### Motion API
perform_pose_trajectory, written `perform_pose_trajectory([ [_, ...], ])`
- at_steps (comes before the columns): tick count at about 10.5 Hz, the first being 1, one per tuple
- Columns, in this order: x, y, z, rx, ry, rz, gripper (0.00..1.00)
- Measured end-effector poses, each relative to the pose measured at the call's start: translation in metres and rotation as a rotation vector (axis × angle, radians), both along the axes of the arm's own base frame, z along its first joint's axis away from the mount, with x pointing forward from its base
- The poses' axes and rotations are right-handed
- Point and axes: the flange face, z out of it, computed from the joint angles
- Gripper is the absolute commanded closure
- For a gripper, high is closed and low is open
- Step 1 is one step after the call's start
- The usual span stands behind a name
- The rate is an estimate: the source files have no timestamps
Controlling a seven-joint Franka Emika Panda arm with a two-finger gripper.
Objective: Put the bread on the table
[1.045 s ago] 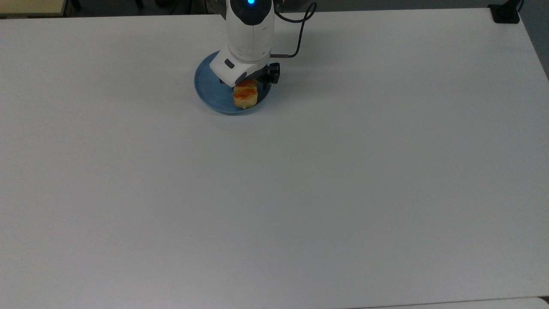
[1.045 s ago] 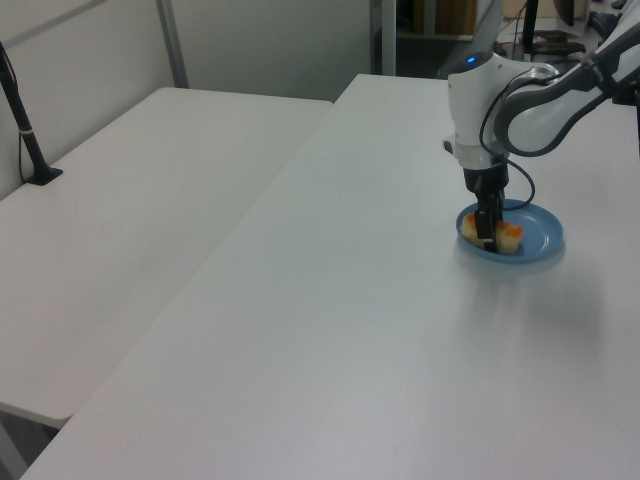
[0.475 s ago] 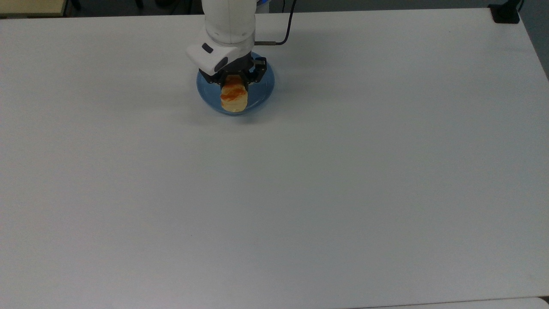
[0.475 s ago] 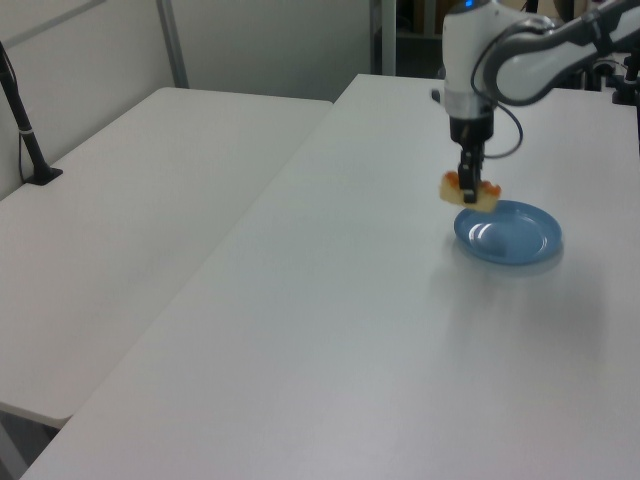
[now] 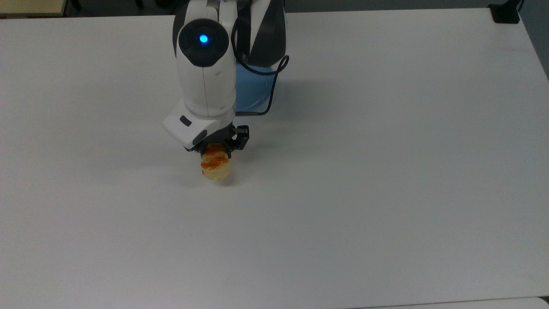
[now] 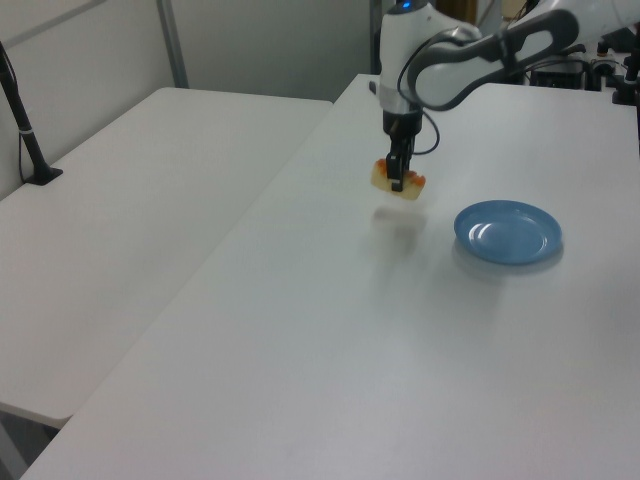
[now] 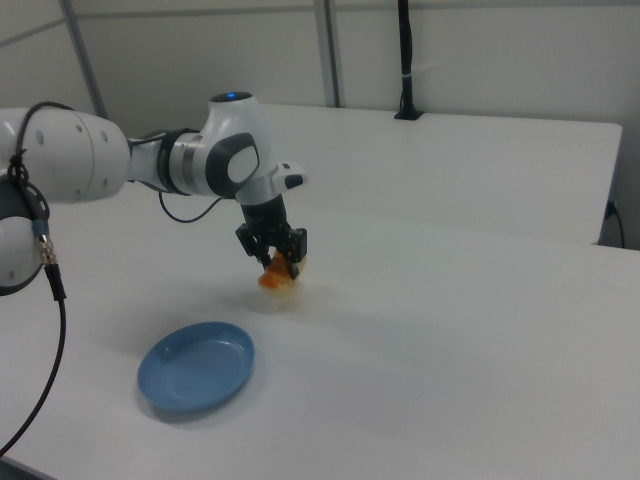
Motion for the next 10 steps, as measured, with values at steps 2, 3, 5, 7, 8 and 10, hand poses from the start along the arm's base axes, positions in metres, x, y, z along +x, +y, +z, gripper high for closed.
perform_pose_trajectory([
  [2, 0.005, 0.01, -0.032, -0.002, 0.036, 0.017, 0.0],
  [3, 0.005, 0.018, -0.037, -0.002, 0.044, 0.029, 0.0],
  [5, 0.009, 0.022, -0.011, -0.001, -0.002, 0.034, 0.0],
  [7, -0.009, 0.008, 0.078, 0.007, -0.074, 0.002, 0.0],
  [8, -0.041, -0.003, 0.131, 0.012, -0.042, -0.021, 0.0],
  [10, -0.11, -0.011, 0.212, 0.023, 0.034, -0.047, 0.0],
])
